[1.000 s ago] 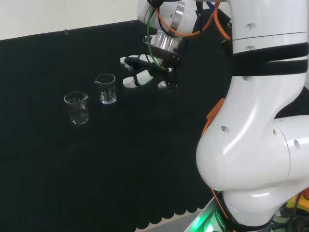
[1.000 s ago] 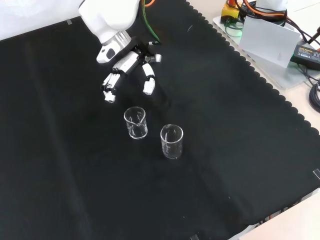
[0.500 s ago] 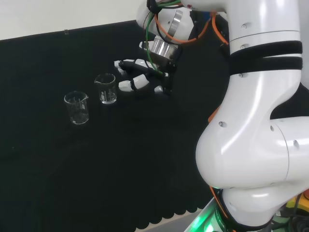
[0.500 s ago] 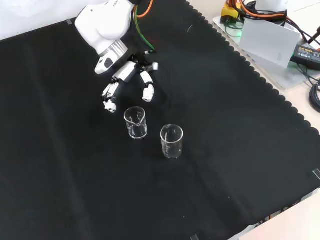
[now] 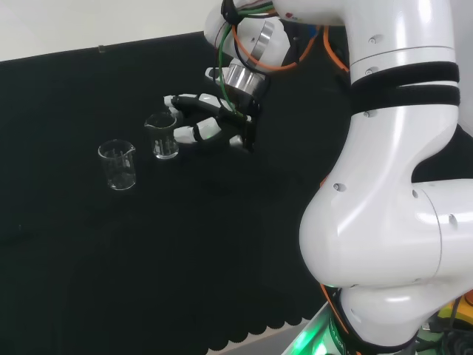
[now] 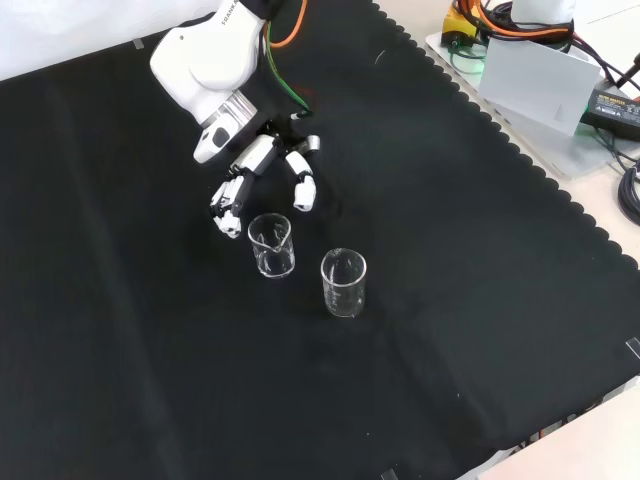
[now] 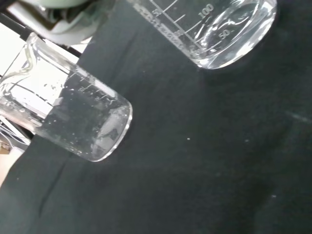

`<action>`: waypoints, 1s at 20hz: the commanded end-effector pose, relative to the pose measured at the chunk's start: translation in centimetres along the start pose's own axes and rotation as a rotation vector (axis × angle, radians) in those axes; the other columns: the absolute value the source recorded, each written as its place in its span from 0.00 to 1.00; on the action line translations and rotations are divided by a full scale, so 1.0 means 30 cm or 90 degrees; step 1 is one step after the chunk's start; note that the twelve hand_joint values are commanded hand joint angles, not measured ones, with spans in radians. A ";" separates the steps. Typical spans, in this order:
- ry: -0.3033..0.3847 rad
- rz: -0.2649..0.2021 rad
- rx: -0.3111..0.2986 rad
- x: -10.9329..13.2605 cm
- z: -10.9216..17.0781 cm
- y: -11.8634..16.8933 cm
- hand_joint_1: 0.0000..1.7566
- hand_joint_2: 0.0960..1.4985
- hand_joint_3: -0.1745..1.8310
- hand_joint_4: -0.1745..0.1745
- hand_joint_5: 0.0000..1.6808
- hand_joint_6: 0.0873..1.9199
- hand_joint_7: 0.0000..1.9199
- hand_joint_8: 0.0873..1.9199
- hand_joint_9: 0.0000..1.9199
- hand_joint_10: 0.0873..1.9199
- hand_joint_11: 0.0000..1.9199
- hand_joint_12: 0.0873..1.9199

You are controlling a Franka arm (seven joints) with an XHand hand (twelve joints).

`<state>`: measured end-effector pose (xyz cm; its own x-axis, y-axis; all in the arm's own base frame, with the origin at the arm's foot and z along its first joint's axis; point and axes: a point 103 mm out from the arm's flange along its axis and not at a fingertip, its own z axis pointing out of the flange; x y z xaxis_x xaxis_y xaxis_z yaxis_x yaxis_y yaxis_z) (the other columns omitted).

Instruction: Pick up the beaker on the right.

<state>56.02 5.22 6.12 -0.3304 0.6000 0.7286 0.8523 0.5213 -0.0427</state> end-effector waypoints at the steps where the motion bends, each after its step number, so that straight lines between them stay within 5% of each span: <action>1: 0.006 -0.009 -0.005 0.015 0.035 0.019 0.46 0.29 0.43 0.24 0.17 0.00 0.10 0.32 0.17 0.32 0.00 0.58; 20: 0.022 -0.012 -0.017 0.002 0.095 0.077 0.50 0.29 0.42 0.27 0.24 0.00 0.13 0.33 0.18 0.32 0.00 0.60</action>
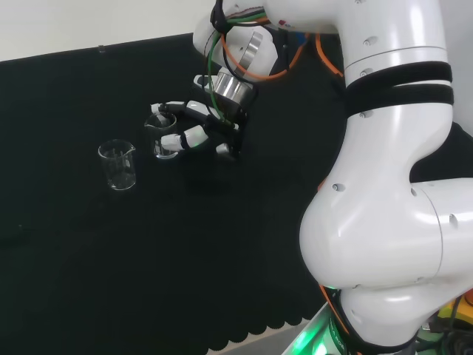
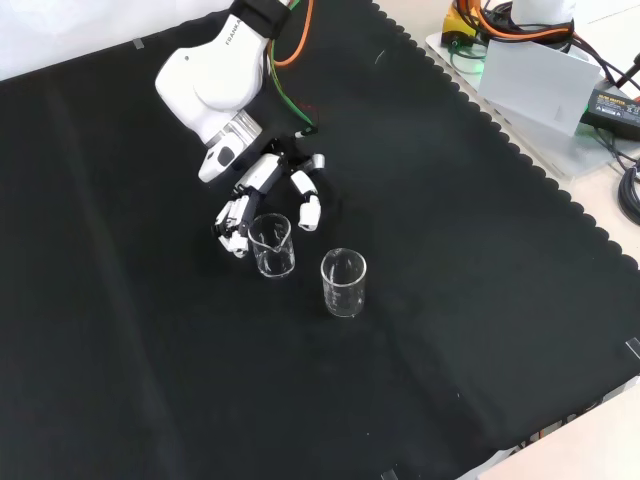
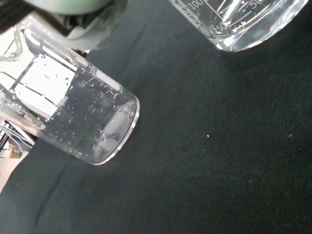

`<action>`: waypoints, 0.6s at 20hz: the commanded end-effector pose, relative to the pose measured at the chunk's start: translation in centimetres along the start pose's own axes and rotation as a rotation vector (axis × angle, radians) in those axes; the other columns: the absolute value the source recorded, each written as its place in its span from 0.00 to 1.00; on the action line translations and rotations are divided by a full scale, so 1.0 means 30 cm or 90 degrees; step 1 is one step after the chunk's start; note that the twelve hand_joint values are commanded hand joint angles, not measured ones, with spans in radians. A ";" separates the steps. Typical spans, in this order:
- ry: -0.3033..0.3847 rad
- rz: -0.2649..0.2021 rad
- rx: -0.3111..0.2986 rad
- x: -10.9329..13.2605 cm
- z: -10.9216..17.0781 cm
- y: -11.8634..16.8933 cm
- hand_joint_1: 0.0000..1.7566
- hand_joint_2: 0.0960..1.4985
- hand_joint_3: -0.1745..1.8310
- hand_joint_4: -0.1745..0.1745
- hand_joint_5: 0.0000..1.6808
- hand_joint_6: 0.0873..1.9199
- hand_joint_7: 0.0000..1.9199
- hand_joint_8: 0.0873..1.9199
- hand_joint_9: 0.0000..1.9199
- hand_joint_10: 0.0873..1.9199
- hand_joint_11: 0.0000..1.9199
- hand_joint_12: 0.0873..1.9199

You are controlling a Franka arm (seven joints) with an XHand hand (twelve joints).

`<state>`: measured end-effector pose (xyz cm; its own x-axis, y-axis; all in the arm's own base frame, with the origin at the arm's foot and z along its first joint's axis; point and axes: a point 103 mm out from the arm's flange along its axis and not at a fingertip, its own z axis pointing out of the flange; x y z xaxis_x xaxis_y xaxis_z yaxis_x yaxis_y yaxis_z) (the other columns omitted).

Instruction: Pick up the beaker on the right.

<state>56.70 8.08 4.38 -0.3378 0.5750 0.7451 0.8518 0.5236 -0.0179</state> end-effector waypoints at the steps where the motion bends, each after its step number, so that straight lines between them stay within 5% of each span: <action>1: 0.007 0.001 -0.007 -0.007 0.008 0.006 0.50 0.29 0.42 0.27 0.25 0.00 0.13 0.33 0.18 0.32 0.00 0.60; 12: 0.013 0.007 -0.016 -0.009 0.010 0.046 0.51 0.30 0.42 0.27 0.29 0.00 0.15 0.32 0.20 0.31 0.00 0.62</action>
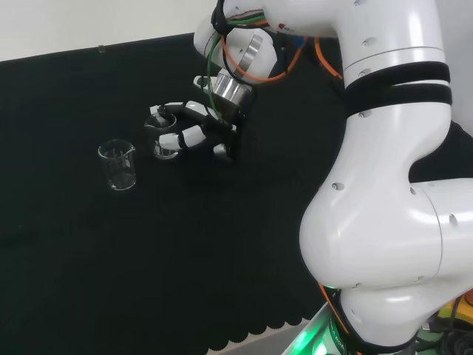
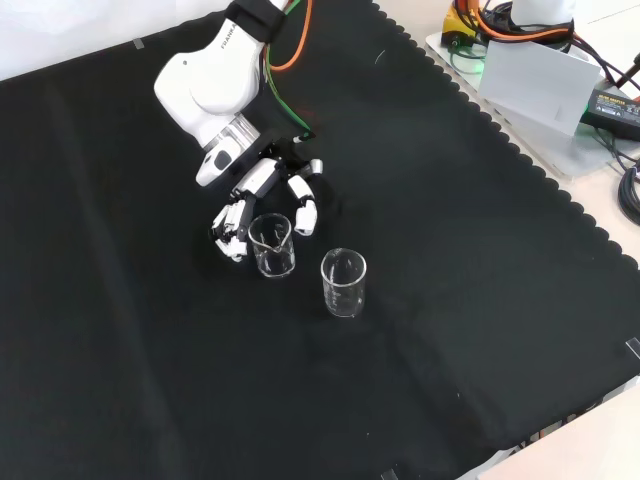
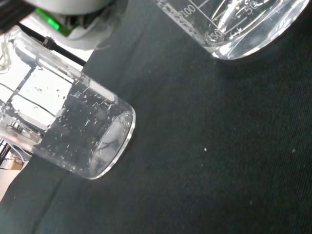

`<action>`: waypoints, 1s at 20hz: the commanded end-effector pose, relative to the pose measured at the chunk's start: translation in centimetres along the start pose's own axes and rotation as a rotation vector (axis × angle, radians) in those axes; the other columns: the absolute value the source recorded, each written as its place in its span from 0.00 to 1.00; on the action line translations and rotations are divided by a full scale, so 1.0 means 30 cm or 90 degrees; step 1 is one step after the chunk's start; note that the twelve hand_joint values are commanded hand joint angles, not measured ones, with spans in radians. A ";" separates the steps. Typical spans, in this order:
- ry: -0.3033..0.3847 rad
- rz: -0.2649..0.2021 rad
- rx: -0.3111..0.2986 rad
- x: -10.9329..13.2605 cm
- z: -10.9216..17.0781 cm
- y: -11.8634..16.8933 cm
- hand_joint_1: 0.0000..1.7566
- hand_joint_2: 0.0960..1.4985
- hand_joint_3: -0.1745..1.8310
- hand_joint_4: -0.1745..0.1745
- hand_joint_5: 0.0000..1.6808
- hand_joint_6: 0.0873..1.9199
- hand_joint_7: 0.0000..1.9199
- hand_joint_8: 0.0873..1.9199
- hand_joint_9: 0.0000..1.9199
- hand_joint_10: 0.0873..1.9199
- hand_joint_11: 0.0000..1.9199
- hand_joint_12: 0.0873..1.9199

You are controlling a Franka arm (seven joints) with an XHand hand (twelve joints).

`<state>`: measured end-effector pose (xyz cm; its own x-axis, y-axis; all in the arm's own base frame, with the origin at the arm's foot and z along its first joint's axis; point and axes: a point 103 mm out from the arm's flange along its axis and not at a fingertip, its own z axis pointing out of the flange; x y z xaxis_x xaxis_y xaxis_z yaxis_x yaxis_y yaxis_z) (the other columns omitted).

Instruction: Pick up the beaker on the right.

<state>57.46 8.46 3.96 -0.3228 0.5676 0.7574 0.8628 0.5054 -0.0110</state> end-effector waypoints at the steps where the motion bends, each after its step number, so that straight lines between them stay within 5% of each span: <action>1: 0.002 0.000 -0.007 0.004 0.003 0.020 0.51 0.30 0.42 0.27 0.29 0.00 0.15 0.32 0.20 0.31 0.00 0.63; 20: -0.002 -0.005 -0.051 0.002 0.023 0.034 0.53 0.31 0.42 0.30 0.33 0.04 0.19 0.31 0.24 0.30 0.00 0.68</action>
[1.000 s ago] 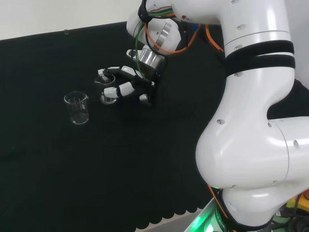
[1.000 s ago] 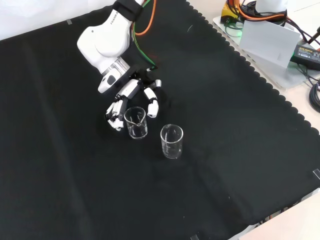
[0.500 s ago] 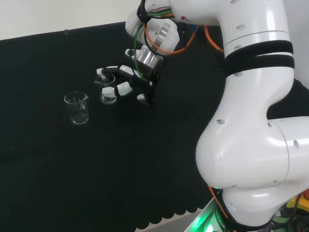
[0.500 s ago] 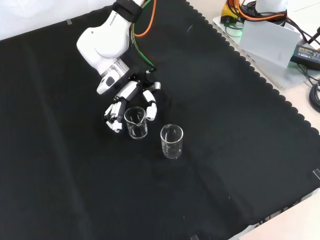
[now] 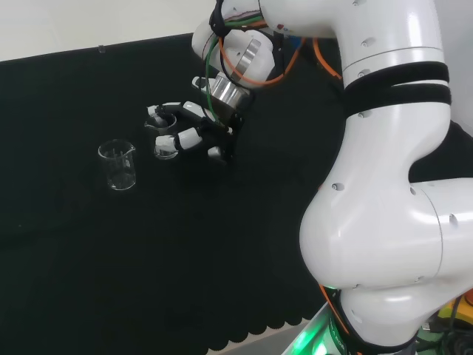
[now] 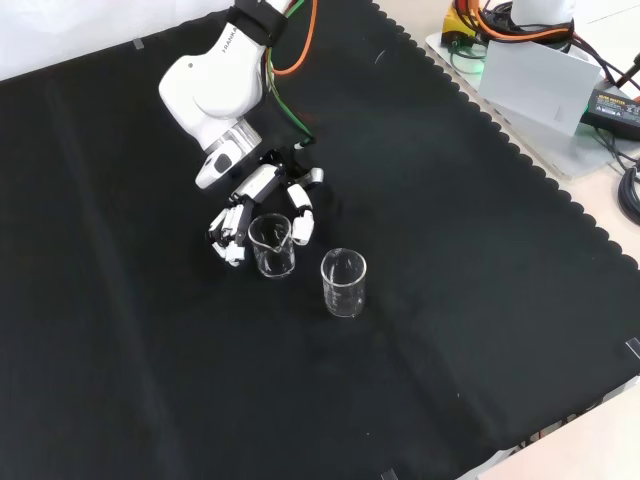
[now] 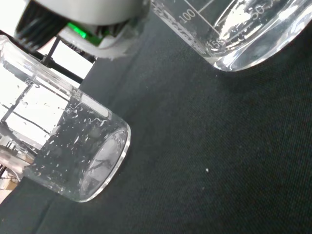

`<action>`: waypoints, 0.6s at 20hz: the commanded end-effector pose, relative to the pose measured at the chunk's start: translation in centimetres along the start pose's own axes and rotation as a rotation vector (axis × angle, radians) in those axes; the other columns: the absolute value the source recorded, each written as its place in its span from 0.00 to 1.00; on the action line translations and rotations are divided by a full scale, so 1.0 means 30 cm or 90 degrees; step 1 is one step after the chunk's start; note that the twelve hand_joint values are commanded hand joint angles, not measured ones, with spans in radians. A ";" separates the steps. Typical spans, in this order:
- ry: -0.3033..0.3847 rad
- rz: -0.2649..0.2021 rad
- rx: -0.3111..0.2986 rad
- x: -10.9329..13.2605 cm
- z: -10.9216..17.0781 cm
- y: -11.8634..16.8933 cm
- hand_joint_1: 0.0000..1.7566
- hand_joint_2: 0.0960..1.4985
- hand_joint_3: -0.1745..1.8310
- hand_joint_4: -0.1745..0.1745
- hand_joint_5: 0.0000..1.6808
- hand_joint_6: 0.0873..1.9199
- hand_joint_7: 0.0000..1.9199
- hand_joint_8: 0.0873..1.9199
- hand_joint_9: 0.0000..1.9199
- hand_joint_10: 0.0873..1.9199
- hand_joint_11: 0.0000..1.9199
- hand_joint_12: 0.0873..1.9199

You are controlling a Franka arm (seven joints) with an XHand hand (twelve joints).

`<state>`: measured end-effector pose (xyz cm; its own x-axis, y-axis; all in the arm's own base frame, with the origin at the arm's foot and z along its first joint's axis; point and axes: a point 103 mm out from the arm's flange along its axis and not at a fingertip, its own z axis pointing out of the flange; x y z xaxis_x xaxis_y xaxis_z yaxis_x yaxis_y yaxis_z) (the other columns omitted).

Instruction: Pick up the beaker on the right.

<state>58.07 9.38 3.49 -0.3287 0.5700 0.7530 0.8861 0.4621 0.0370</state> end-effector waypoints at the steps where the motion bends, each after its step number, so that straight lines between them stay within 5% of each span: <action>1: 0.004 -0.002 -0.008 0.003 0.002 0.001 0.53 0.31 0.42 0.31 0.34 0.05 0.19 0.31 0.24 0.30 0.00 0.68; 12: 0.005 0.000 -0.010 0.006 0.031 0.011 0.53 0.34 0.41 0.35 0.30 0.26 0.23 0.29 0.26 0.28 0.02 0.68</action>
<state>58.02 9.89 3.24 -0.3239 0.5553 0.7660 0.8859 0.4621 0.0396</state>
